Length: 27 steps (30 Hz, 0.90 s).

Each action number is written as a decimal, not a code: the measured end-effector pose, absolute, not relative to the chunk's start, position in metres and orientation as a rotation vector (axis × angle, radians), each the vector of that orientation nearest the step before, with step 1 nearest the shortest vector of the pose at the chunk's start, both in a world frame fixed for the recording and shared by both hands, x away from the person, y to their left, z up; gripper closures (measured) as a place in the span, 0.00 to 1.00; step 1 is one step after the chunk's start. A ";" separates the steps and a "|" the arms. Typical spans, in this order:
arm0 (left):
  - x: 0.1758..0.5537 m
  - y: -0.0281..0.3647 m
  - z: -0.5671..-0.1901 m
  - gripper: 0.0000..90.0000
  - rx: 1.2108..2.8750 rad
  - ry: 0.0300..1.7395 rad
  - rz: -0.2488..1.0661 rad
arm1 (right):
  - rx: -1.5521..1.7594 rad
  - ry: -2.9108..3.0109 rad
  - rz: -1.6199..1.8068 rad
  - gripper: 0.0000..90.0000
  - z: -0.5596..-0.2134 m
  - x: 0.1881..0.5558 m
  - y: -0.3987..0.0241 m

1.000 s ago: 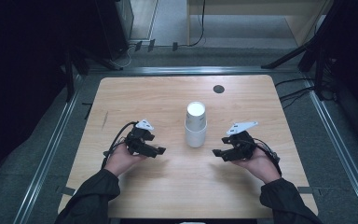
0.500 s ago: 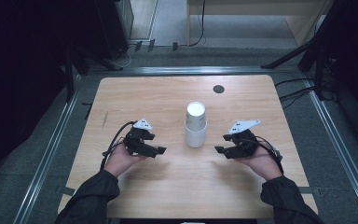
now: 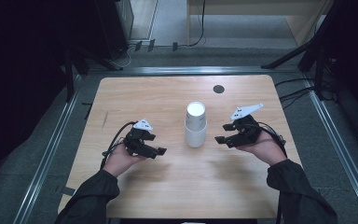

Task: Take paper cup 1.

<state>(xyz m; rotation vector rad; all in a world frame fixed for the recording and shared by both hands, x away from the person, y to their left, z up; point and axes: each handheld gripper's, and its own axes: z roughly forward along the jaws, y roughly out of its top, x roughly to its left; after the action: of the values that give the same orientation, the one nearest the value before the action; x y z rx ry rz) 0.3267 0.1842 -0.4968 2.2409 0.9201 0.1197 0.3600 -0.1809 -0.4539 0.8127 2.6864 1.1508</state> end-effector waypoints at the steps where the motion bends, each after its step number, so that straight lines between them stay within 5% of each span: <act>1: 0.327 0.184 -0.497 0.23 2.240 0.921 0.116 | 0.794 2.693 1.148 0.39 -0.451 0.361 -0.180; 27: 0.344 0.190 -0.497 0.24 2.181 0.912 0.078 | 0.430 2.888 0.996 0.32 -0.387 0.403 -0.135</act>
<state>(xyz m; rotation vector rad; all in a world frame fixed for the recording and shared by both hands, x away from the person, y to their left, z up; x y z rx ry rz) 0.3436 0.1903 -0.4970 2.1810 0.9119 0.0780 0.4032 -0.1348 -0.3871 0.4304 2.8876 0.9958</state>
